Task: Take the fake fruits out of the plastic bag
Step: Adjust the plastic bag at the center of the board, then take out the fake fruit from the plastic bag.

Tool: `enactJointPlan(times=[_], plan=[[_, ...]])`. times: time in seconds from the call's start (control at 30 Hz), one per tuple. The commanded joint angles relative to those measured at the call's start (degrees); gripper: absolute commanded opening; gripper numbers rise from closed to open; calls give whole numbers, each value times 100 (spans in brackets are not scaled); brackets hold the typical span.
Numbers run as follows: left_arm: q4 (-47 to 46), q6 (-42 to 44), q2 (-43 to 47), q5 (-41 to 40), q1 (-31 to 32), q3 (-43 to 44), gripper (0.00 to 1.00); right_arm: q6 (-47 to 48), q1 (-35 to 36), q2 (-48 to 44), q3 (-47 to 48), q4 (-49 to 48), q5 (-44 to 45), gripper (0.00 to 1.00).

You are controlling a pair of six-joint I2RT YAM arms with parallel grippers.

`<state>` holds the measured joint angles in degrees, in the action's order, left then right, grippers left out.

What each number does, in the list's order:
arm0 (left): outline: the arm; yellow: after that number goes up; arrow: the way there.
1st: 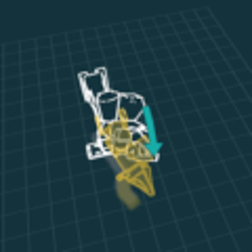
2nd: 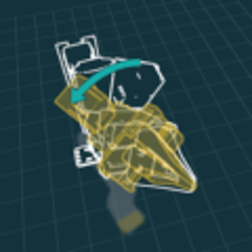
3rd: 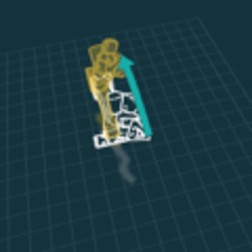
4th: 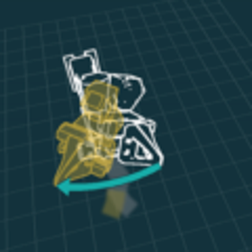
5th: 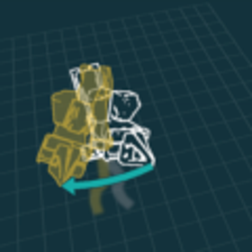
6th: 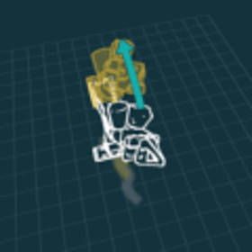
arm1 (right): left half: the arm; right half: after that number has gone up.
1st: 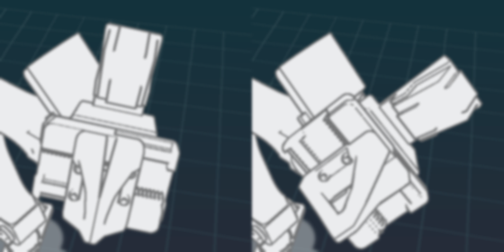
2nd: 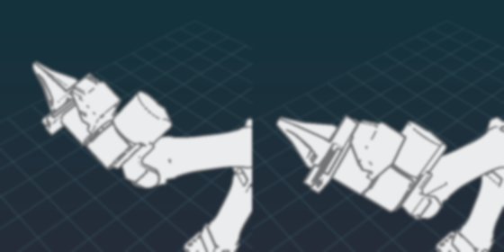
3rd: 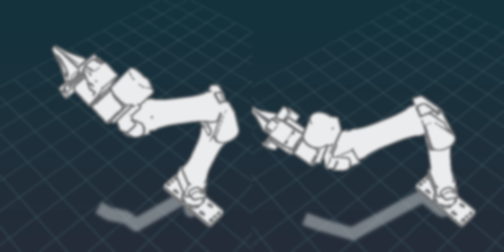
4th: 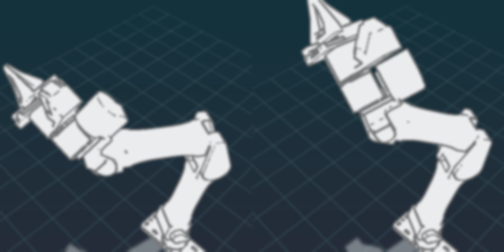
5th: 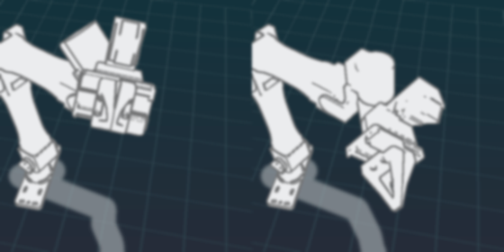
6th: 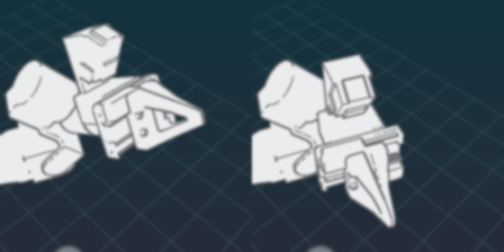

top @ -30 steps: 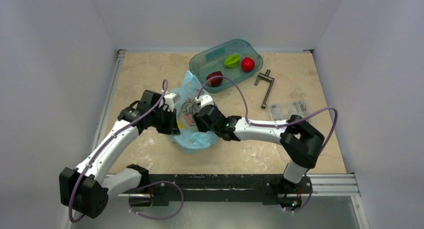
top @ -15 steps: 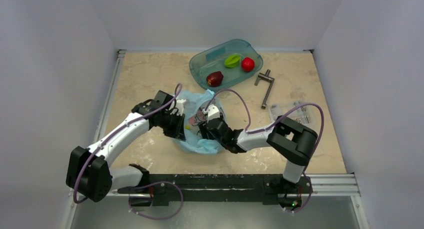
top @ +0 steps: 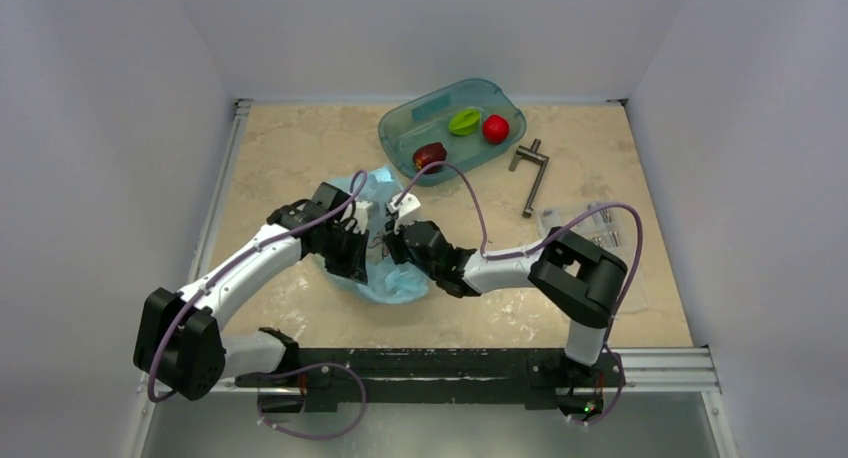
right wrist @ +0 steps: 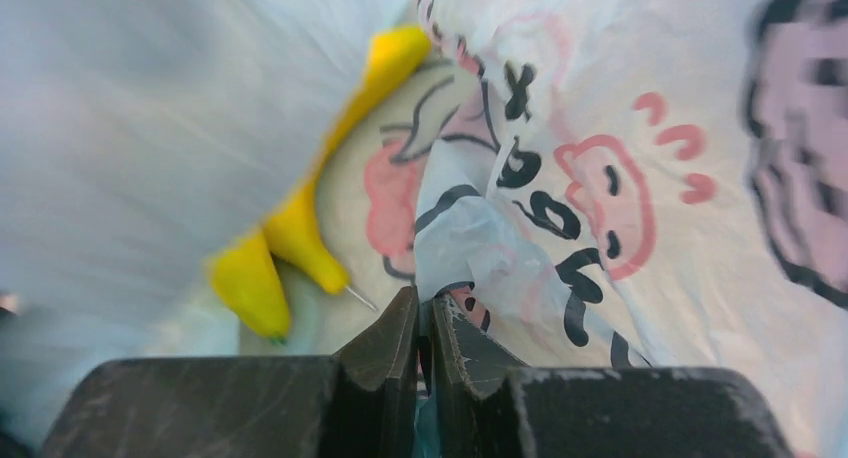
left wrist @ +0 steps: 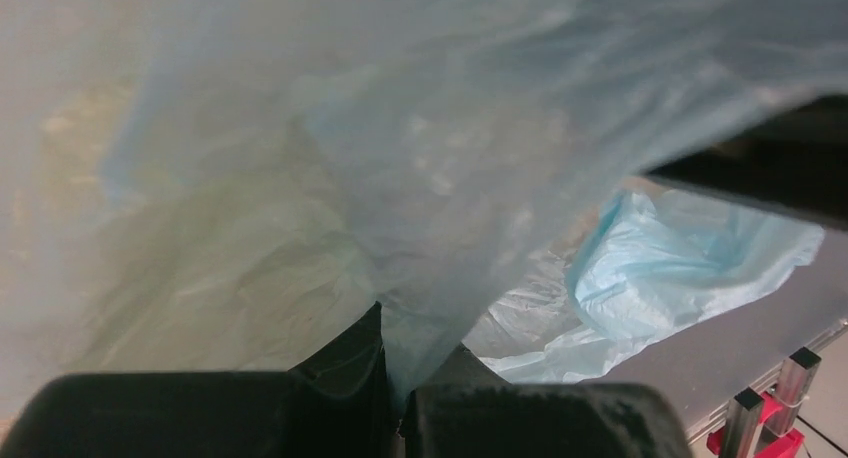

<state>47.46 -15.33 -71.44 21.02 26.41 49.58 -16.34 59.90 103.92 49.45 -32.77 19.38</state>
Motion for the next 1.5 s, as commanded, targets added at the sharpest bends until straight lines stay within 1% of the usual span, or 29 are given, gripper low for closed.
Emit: enactJointPlan(times=[0.0, 0.1, 0.13, 0.17, 0.23, 0.27, 0.3, 0.33, 0.43, 0.5, 0.67, 0.77, 0.87, 0.97, 1.03, 1.13, 1.27, 1.4, 1.47], plan=[[33, 49, -44, -94, 89, 113, 0, 140, -3, -115, 353, -812, -415, 8], [43, 39, -57, -149, 125, 106, 0, 155, -4, -235, 261, -1012, -637, 10], [46, 40, -67, -157, 135, 112, 0, 149, -5, -257, 221, -1060, -659, 15], [54, 39, -75, -160, 140, 124, 0, 144, -17, -267, 231, -1045, -711, 28], [89, 41, -72, -224, 136, 151, 0, 173, -25, -258, 379, -616, -790, 54], [101, 39, -49, -269, 141, 156, 0, 176, -30, -269, 437, -432, -801, 65], [108, 43, -15, -295, 140, 162, 0, 182, -31, -305, 467, -290, -839, 70], [118, 47, 29, -313, 138, 166, 0, 178, -25, -377, 447, -203, -885, 73], [157, 36, 316, -586, 138, 196, 0, -19, -28, -734, 292, -11, -1118, 75], [158, 15, 625, -806, 138, 188, 0, -162, -23, -920, 289, 207, -1139, 73], [67, -9, 1514, -1185, 130, 113, 0, -385, -19, -1287, 425, 436, -1340, 71], [30, -30, 1769, -1278, 128, 79, 0, -333, -22, -1135, 663, 539, -1525, 62], [51, -40, 1792, -1324, 136, 83, 0, -351, -18, -776, 908, 492, -1873, 52], [72, -32, 1744, -1345, 135, 109, 0, -383, -20, -346, 1176, 343, -2069, 50], [86, -31, 1745, -1346, 135, 111, 0, -394, -24, -14, 1411, 276, -2267, 51], [83, -31, 1808, -1360, 131, 113, 0, -320, -22, 521, 1832, 278, -2556, 55], [48, -40, 1865, -1352, 136, 65, 0, -223, -39, 1106, 2220, 244, -2928, 61], [61, -31, 1749, -1303, 134, 85, 0, -131, -40, 1569, 2482, 195, -3172, 71], [64, -27, 1688, -1268, 128, 101, 0, -92, -40, 1746, 2601, 218, -3223, 73]])
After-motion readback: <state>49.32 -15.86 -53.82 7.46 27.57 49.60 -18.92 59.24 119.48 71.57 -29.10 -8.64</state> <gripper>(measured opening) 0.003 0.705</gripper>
